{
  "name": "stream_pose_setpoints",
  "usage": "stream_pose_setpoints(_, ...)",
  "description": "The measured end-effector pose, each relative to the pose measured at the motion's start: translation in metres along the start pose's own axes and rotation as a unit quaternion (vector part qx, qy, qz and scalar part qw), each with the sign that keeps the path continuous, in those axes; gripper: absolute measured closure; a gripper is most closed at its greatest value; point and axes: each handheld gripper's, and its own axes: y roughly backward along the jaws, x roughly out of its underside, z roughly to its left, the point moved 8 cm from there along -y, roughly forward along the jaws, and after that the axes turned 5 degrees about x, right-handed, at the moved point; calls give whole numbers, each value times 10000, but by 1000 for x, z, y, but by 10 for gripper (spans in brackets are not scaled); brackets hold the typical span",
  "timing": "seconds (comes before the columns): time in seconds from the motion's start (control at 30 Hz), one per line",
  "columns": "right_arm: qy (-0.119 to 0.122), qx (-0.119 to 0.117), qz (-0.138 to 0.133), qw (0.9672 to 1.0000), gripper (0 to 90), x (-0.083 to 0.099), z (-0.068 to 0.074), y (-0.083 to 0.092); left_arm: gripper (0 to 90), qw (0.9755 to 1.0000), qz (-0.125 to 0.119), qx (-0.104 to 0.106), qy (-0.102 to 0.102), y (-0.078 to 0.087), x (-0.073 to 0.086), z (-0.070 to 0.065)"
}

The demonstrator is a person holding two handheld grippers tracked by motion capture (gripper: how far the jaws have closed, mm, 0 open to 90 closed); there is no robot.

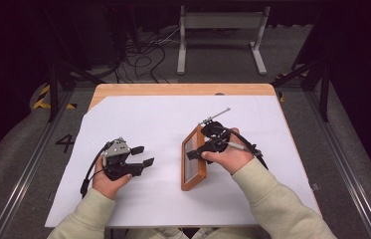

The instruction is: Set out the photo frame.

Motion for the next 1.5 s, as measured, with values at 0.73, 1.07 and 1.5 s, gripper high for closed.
stream_pose_setpoints(0.73, -168, -35, 330, 9993, 470, 5, 0, -12, 384, 10000, 34, 23, 23, -1, 1, -1)
stream_pose_setpoints(1.07, -134, -50, 455, 9989, 680, 3, 1, -4, 384, 10000, 18, 14, 23, 0, 1, -1)
stream_pose_setpoints(1.5, 732, -86, 567, 9957, 702, -8, 1, 18, 385, 10000, -6, -12, 21, 1, 1, 1)
